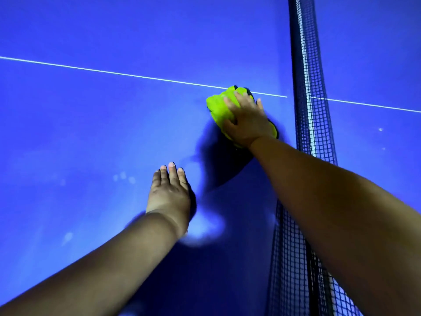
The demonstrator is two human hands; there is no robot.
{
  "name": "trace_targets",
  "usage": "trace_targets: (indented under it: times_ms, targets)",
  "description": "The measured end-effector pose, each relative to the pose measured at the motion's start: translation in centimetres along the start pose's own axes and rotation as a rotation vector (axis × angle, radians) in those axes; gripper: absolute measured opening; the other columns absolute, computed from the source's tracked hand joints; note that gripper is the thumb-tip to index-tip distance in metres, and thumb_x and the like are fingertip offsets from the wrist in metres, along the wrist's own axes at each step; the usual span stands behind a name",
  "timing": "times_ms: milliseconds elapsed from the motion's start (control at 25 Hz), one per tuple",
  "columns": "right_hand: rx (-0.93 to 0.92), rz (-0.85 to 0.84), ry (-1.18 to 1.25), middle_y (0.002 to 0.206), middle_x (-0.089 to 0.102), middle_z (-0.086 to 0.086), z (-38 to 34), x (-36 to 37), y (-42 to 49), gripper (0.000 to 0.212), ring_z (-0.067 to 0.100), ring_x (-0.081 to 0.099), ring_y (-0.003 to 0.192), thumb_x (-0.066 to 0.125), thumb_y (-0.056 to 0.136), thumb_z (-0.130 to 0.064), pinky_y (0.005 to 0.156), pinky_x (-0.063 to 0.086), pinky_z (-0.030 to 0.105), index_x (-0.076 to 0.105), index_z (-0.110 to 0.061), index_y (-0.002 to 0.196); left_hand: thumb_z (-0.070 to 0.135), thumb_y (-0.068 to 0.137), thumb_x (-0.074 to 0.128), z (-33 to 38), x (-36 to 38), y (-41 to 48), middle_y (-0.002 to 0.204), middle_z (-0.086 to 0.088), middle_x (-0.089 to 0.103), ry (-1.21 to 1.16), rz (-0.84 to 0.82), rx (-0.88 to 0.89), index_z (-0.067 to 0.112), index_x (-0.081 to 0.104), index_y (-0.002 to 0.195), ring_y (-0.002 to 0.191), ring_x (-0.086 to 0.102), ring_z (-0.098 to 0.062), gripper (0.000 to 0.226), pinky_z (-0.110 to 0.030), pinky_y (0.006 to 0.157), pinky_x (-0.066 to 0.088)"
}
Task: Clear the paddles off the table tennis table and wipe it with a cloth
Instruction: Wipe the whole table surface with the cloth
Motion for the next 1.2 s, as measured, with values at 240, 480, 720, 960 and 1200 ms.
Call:
trace_targets:
  times_ms: [240, 480, 720, 960, 1200]
  targets:
    - [0.562, 0.196, 0.1, 0.155, 0.03, 0.009, 4.8, -0.9, -0.2, 0.07, 0.029, 0.024, 0.143, 0.036, 0.08, -0.046, 0.116, 0.008, 0.05, 0.036, -0.024, 0.147, 0.052, 0.072, 0.069, -0.1, -0.2, 0.0, 0.151, -0.025, -0.017, 0.046, -0.045, -0.013, -0.003, -0.019, 0.142, 0.142, -0.007, -0.038, 0.125, -0.047, 0.116, 0.001]
    - [0.62, 0.191, 0.098, 0.149, 0.035, 0.015, 4.5, -1.3, -10.4, 0.064, 0.033, 0.029, 0.138, 0.037, 0.088, -0.048, 0.113, 0.02, 0.048, 0.038, -0.016, 0.143, 0.056, 0.066, 0.072, -0.7, -0.1, -0.4, 0.153, -0.021, -0.014, 0.012, -0.025, 0.007, 0.001, -0.017, 0.144, 0.143, -0.004, -0.035, 0.13, -0.045, 0.116, 0.003]
    - [0.711, 0.152, 0.146, 0.151, 0.033, 0.018, -0.2, -0.7, -24.2, 0.074, 0.035, 0.032, 0.137, 0.035, 0.08, -0.051, 0.109, 0.028, 0.046, 0.043, -0.012, 0.143, 0.063, 0.06, 0.071, -1.1, 0.5, -1.2, 0.155, -0.018, -0.008, -0.063, 0.042, 0.038, 0.004, -0.01, 0.146, 0.144, -0.003, -0.031, 0.133, -0.044, 0.116, 0.008]
    - [0.847, 0.111, 0.102, 0.154, 0.028, 0.016, -5.9, 0.3, -37.4, 0.076, 0.035, 0.027, 0.141, 0.03, 0.08, -0.052, 0.116, 0.017, 0.045, 0.036, -0.015, 0.147, 0.045, 0.085, 0.057, 0.3, 1.7, -6.4, 0.156, -0.011, 0.002, -0.094, 0.51, 0.176, 0.007, 0.003, 0.147, 0.144, 0.003, -0.023, 0.09, -0.042, 0.115, 0.008]
    - [1.012, 0.114, 0.174, 0.16, 0.014, 0.008, -10.7, 0.8, -49.2, 0.085, 0.027, 0.01, 0.147, 0.02, 0.074, -0.059, 0.117, -0.008, 0.032, 0.023, -0.022, 0.151, 0.015, 0.058, 0.078, 2.6, 8.5, -13.2, 0.138, -0.022, 0.045, -0.191, 0.743, 0.399, -0.004, 0.048, 0.131, 0.128, 0.043, -0.034, 0.081, -0.049, 0.103, 0.036]
Point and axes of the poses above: each hand's wrist, its own y-axis towards the middle knuckle, its own x-axis out of the palm, z = x × y, the point moved 7 cm from there along y, towards the middle knuckle
